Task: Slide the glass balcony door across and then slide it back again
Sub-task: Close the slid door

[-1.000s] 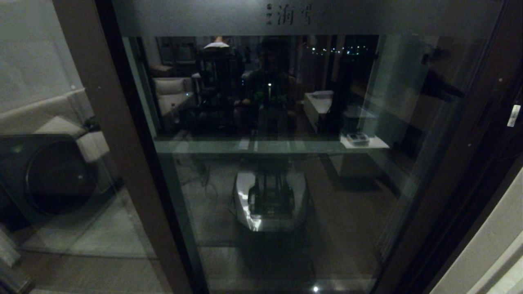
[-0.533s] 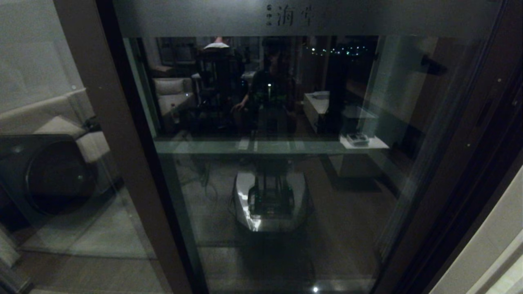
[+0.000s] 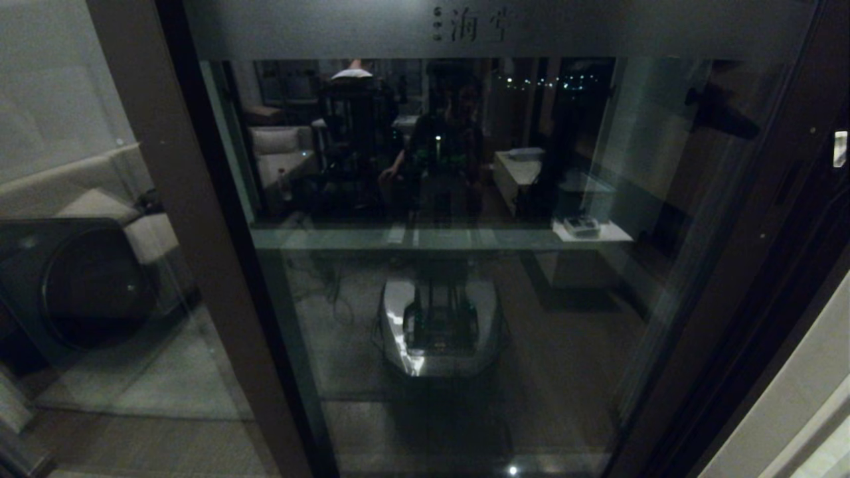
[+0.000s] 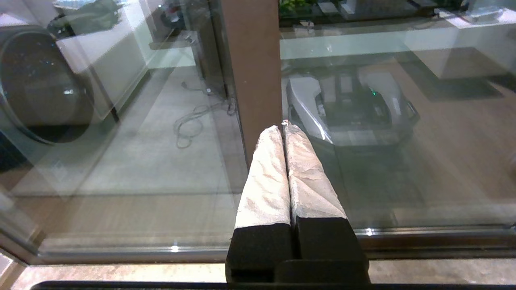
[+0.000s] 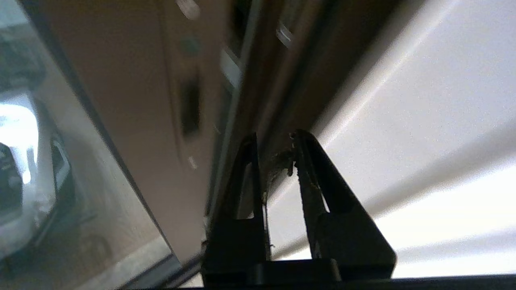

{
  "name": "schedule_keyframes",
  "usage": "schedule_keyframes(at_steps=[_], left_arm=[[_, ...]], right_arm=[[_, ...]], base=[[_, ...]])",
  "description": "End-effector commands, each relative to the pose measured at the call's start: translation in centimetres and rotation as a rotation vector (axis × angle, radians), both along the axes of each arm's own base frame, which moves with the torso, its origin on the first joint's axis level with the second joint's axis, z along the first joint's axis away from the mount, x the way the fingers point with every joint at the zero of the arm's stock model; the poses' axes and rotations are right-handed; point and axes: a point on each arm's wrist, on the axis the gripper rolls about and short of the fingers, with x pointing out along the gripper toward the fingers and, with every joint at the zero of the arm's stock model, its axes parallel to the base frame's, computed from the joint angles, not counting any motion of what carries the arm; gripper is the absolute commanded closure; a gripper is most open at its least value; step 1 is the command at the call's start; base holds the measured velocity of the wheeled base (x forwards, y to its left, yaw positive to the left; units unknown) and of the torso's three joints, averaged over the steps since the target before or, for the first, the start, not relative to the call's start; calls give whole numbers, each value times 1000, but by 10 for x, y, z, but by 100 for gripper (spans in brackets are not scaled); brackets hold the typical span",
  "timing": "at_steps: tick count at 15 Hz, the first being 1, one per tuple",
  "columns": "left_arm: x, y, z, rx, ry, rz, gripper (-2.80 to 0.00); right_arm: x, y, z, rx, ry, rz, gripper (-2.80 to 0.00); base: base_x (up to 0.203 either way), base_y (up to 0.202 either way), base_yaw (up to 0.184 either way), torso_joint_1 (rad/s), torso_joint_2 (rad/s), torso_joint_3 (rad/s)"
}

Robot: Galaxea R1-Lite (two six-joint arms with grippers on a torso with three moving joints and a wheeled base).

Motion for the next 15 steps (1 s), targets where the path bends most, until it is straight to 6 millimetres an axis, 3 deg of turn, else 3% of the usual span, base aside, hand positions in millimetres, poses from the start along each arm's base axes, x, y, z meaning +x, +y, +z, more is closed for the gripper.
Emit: schedule_keyframes(at_steps=[1, 5, 15], left_arm=[[0, 0, 0, 0, 0, 0, 0], [0, 0, 0, 0, 0, 0, 0], [0, 0, 0, 0, 0, 0, 0]], right_arm=[[37, 1, -21, 17, 38, 26, 0], [45, 15, -21, 54, 3, 49, 0], [50, 11, -32, 72, 26, 37, 0]], base=[[0, 0, 0, 0, 0, 0], [0, 0, 0, 0, 0, 0], [0, 0, 0, 0, 0, 0]])
